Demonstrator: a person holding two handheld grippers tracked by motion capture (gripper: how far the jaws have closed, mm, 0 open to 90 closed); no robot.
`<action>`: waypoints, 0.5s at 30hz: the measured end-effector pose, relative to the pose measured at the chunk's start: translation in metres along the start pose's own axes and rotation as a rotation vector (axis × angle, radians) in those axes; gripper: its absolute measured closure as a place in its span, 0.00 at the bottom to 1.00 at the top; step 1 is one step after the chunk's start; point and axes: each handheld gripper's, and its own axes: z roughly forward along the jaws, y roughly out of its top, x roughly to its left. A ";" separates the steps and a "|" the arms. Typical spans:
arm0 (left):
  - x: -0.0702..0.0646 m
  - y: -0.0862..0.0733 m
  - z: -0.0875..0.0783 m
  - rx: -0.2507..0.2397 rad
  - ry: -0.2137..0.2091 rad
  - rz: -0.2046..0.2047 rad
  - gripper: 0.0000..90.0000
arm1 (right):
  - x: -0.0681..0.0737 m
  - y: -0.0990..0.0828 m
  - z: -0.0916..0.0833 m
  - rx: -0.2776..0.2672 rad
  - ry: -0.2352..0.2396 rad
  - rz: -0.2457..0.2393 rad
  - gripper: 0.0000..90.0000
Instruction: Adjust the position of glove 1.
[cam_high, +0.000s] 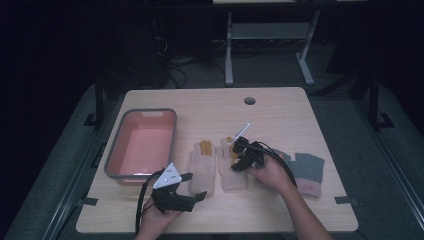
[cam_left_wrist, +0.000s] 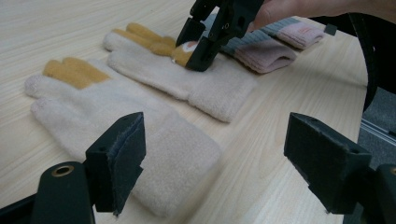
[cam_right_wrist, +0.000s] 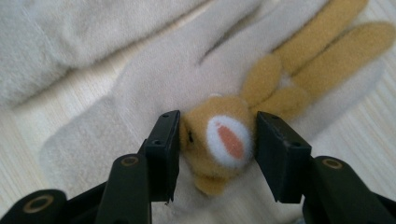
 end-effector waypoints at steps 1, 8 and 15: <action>0.000 0.000 0.000 -0.001 0.000 0.000 0.23 | 0.000 0.000 0.000 -0.001 0.000 0.003 0.57; -0.001 0.000 -0.001 -0.005 0.003 0.001 0.23 | 0.003 0.001 0.001 0.013 -0.026 -0.007 0.56; 0.001 0.000 -0.001 -0.005 0.001 -0.005 0.23 | 0.005 0.002 -0.003 0.019 -0.030 0.003 0.65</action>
